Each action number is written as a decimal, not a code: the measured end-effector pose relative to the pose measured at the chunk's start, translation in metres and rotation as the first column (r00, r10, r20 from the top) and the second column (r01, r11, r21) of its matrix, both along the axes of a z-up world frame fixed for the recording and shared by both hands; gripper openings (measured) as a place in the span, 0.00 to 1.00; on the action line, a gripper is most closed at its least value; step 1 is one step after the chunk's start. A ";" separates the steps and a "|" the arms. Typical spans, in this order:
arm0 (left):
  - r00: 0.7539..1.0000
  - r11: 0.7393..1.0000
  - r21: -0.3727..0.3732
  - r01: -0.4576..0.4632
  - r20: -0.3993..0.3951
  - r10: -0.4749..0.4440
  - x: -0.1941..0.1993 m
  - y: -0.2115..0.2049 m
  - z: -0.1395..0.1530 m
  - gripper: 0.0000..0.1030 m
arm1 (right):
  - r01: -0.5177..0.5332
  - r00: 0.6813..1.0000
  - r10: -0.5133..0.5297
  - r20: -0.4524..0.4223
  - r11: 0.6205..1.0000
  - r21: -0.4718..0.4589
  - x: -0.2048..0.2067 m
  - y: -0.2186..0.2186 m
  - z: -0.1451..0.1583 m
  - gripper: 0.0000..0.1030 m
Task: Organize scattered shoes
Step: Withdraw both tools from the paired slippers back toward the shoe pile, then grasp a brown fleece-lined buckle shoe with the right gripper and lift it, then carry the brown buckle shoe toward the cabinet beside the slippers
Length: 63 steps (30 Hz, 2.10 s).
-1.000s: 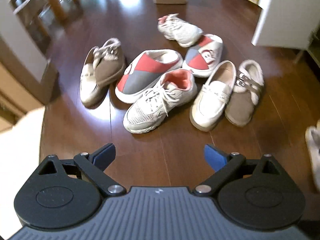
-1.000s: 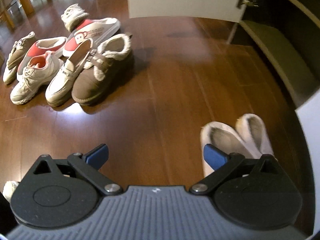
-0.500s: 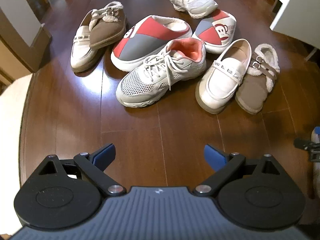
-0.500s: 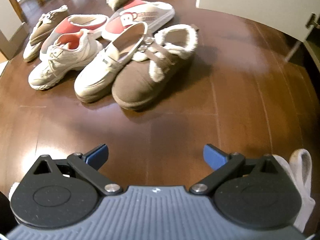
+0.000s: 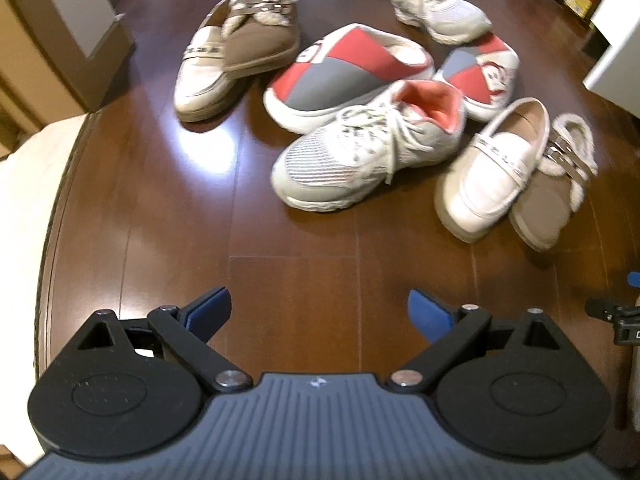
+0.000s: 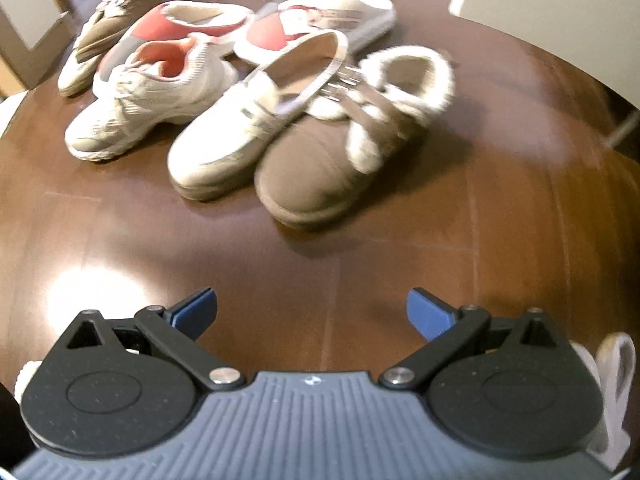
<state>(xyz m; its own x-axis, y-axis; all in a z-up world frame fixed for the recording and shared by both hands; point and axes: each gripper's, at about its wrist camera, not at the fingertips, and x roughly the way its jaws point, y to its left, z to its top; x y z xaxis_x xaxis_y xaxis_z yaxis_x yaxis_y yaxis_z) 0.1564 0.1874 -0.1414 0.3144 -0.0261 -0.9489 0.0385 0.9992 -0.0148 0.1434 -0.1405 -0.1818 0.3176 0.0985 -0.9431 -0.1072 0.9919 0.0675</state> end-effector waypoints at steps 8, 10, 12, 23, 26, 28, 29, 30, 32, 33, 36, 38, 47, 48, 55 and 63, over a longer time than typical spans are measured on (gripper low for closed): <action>0.991 0.992 0.056 -0.116 0.067 0.112 0.039 0.054 -0.009 0.94 | -0.203 0.977 0.181 0.112 0.952 0.230 0.125 0.104 0.018 0.97; 0.982 0.983 0.064 -0.170 0.092 0.164 0.055 0.073 -0.008 0.94 | -0.234 0.968 0.200 0.154 0.940 0.247 0.173 0.142 0.020 0.97; 0.968 0.971 0.034 -0.236 0.099 0.232 0.070 0.096 -0.008 0.94 | -0.246 0.962 0.201 0.188 0.934 0.260 0.222 0.180 0.018 0.97; 0.922 0.924 0.078 -0.374 0.135 0.362 0.100 0.163 -0.022 0.94 | -0.035 0.978 -0.001 0.207 0.984 0.172 0.375 0.326 -0.026 0.99; 0.917 0.919 0.060 -0.390 0.122 0.381 0.097 0.171 -0.027 0.94 | 0.006 0.991 -0.012 0.137 0.999 0.044 0.390 0.352 -0.060 0.96; 0.921 0.922 0.062 -0.381 0.112 0.373 0.093 0.170 -0.030 0.94 | -0.012 0.988 0.006 0.154 0.999 0.041 0.386 0.346 -0.069 0.91; 0.924 0.925 0.066 -0.375 0.109 0.367 0.090 0.169 -0.031 0.94 | -0.022 0.986 0.012 0.169 0.998 0.059 0.382 0.341 -0.071 0.80; 0.928 0.928 0.070 -0.366 0.106 0.358 0.088 0.166 -0.033 0.94 | -0.019 0.986 0.003 0.169 0.995 0.096 0.380 0.333 -0.071 0.75; 0.933 0.934 0.062 -0.352 0.102 0.345 0.084 0.162 -0.032 0.94 | 0.030 0.990 -0.059 0.125 0.974 0.224 0.380 0.305 -0.064 0.68; 0.936 0.938 0.050 -0.342 0.102 0.336 0.080 0.157 -0.031 0.94 | 0.079 0.991 -0.109 0.080 0.947 0.312 0.379 0.287 -0.059 0.68; 0.948 0.953 0.018 -0.303 0.112 0.299 0.072 0.141 -0.018 0.94 | 0.186 0.979 -0.201 -0.033 0.817 0.547 0.350 0.224 -0.037 0.67; 0.958 0.966 -0.009 -0.260 0.121 0.259 0.067 0.124 -0.007 0.94 | 0.177 0.980 -0.194 -0.046 0.736 0.654 0.312 0.180 -0.013 0.68; 0.994 0.997 -0.074 0.018 0.111 -0.010 0.057 -0.018 0.019 0.94 | 0.159 0.976 -0.207 0.061 0.881 0.445 0.069 -0.048 0.055 0.71; 0.993 0.994 -0.087 0.069 0.105 -0.060 0.057 -0.046 0.020 0.94 | 0.167 0.975 -0.207 0.077 0.919 0.358 0.044 -0.073 0.052 0.72; 0.915 0.916 -0.012 0.400 0.069 -0.398 0.054 -0.200 0.027 0.94 | 0.129 0.979 -0.127 0.160 0.992 -0.005 -0.024 -0.164 -0.023 0.84; 0.802 0.793 0.132 0.594 -0.022 -0.597 0.031 -0.270 0.012 0.94 | 0.321 0.919 -0.327 0.222 0.945 0.063 -0.072 -0.201 -0.053 0.99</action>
